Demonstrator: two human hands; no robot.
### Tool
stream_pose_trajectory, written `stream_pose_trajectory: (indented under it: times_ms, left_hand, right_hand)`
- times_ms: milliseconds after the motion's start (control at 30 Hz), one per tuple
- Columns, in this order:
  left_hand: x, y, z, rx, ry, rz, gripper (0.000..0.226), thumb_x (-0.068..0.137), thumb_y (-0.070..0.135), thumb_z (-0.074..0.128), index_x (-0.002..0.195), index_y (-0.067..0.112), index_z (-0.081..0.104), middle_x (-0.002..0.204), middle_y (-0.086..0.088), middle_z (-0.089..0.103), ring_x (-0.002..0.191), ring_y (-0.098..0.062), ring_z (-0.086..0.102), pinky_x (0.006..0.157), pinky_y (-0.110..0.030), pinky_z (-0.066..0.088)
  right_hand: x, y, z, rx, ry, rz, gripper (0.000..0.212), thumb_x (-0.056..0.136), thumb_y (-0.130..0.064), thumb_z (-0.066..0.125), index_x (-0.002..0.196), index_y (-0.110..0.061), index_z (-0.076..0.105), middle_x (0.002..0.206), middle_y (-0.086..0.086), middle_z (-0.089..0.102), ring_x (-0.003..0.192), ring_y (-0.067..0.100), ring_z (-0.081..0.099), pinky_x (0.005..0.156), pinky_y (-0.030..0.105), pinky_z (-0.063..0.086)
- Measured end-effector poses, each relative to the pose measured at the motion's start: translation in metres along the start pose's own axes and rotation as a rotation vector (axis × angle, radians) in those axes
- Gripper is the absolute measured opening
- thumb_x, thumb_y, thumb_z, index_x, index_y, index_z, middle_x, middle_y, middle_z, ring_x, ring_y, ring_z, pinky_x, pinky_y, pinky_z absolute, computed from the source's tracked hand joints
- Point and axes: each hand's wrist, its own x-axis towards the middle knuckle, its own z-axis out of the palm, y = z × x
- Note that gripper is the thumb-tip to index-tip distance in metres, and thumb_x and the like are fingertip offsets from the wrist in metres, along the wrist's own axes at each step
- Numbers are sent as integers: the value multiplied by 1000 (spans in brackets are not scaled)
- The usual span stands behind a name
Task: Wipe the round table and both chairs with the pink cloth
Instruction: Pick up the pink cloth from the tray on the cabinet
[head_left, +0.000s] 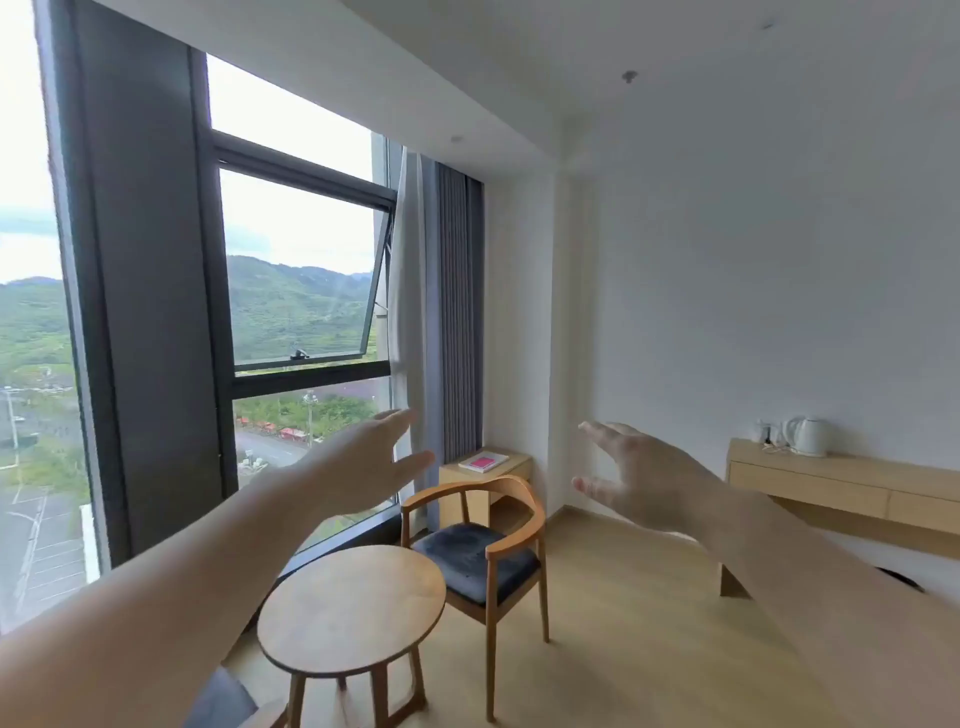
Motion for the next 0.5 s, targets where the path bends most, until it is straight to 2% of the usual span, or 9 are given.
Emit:
stream_pose_trajectory:
  times_ms: [133, 300, 367, 500]
  left_hand:
    - [3, 30, 28, -4, -24, -8, 68, 93, 53, 48, 150, 24, 25, 152, 0, 35, 122, -21, 52, 96, -30, 40]
    - [4, 71, 80, -94, -34, -24, 66, 92, 52, 49, 148, 24, 29, 149, 0, 40, 129, -19, 45, 95, -29, 39]
    - [4, 84, 101, -116, -41, -32, 65, 92, 52, 49, 147, 25, 29, 147, -1, 42, 127, -19, 47, 89, -25, 39]
    - [4, 98, 136, -151, -85, -39, 63, 92, 50, 50, 147, 25, 30, 146, -1, 43, 127, -19, 46, 87, -22, 37]
  right_hand:
    - [-19, 44, 0, 3, -29, 40, 72, 94, -48, 52, 153, -25, 17, 158, -4, 24, 143, 16, 27, 113, 33, 30]
    - [-42, 113, 16, 3, -72, 82, 72, 93, -54, 50, 152, -28, 18, 158, -5, 23, 143, 14, 25, 112, 33, 29]
    - [-49, 136, 26, -5, -105, 95, 72, 93, -55, 49, 152, -29, 17, 158, -6, 22, 143, 13, 25, 111, 32, 28]
    - [-54, 162, 45, 18, -146, 113, 72, 93, -53, 50, 152, -27, 19, 158, -5, 23, 143, 15, 26, 112, 35, 31]
